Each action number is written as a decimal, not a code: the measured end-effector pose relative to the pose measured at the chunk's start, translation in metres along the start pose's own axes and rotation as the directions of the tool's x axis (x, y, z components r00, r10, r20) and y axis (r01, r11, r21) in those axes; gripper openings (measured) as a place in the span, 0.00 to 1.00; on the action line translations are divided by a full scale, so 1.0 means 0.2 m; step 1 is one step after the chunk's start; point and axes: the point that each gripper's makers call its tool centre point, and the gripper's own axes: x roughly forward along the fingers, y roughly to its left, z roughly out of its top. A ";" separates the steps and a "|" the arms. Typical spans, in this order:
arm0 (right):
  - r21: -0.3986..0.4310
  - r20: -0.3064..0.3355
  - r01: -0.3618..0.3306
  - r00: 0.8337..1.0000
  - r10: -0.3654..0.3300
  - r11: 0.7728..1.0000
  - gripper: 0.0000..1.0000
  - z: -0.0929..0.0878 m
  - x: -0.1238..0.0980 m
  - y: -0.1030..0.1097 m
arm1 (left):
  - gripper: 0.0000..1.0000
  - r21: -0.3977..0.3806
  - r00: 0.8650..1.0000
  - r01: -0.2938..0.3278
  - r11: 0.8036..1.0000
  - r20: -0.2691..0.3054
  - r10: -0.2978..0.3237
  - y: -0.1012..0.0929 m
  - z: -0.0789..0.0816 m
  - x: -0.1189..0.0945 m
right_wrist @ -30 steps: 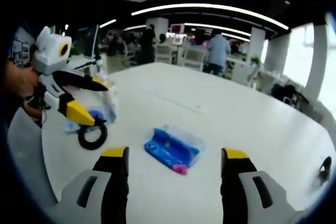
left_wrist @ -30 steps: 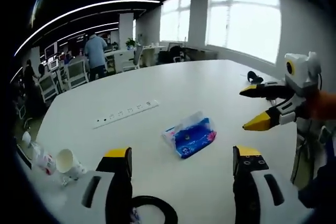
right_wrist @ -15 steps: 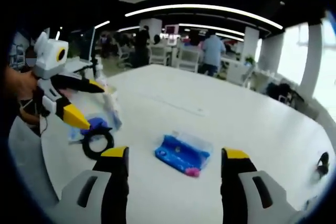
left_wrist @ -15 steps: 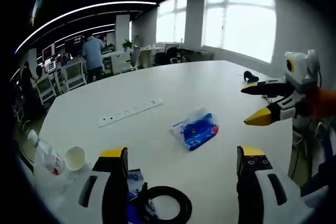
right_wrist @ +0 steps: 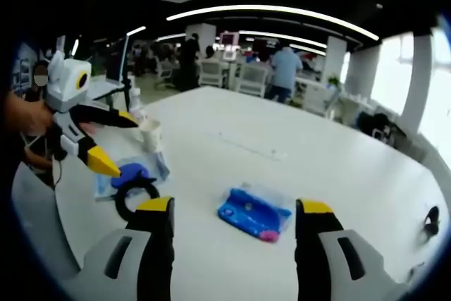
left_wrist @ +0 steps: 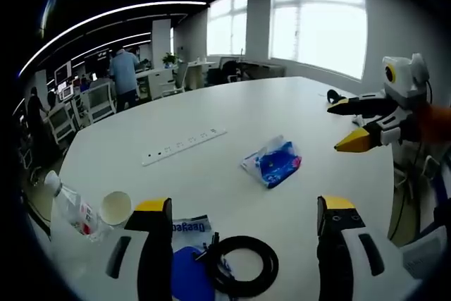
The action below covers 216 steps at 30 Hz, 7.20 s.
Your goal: Arrange the tabletop items into an orderly group along one side of the table until the central work area is clear of visible clutter.
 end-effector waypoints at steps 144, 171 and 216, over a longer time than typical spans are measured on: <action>0.172 -0.314 -0.351 0.866 0.389 0.920 0.00 -0.51 0.36 0.88 | 0.04 -0.152 0.988 -0.012 0.988 -0.156 -0.012 0.09 -0.63 0.01; 0.211 -0.336 -0.341 0.855 0.395 0.916 0.00 -0.63 0.18 0.89 | 0.04 -0.103 0.980 0.053 0.993 -0.187 -0.072 -0.11 -0.68 -0.05; 0.200 -0.394 -0.367 0.819 0.417 0.909 0.02 -0.79 0.01 0.94 | 0.07 -0.233 0.959 0.085 0.969 -0.246 -0.143 -0.28 -0.86 -0.09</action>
